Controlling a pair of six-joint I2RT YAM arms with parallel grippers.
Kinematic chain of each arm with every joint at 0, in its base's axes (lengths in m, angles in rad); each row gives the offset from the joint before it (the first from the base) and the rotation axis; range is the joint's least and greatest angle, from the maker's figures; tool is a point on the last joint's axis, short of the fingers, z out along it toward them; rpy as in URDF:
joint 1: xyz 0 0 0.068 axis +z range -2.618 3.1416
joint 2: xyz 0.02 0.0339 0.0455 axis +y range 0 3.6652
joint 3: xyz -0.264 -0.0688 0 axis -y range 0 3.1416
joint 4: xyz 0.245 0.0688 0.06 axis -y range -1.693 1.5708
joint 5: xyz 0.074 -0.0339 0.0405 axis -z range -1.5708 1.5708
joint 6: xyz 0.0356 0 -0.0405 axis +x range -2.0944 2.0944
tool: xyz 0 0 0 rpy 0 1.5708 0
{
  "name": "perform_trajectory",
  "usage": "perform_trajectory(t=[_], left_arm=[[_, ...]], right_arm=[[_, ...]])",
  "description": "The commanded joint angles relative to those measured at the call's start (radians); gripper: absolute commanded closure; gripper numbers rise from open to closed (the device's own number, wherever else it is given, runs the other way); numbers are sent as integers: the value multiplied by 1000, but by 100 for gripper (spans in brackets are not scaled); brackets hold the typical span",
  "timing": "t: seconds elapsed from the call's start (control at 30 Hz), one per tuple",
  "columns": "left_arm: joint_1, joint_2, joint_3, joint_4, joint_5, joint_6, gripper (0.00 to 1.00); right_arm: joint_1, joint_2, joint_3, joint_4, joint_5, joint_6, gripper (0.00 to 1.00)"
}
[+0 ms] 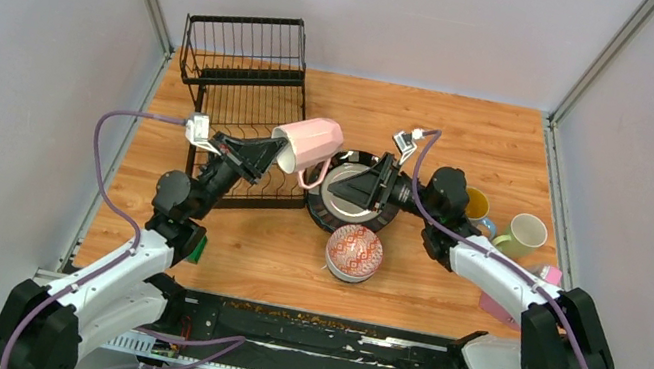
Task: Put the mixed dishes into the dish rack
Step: Turn the cup upside down in the dish rack.
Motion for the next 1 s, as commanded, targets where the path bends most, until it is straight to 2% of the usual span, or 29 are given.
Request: perform_trajectory(t=[0.0,0.23,0.53,0.8,0.97], left_arm=[[5,-18,14,179,-27,-24,100],[5,31,29,193,-19,-53,100],[5,83,23,284,20,-118,100],[5,170,22,393,69,-188,100],[5,162,39,370,77,-168,100]], right_arm=[[14,1,-21,151,2,41,13],[15,57,-28,291,-33,112,10],[15,195,21,517,-42,236,17],[16,309,93,741,-27,356,36],[15,316,87,784,-11,378,55]])
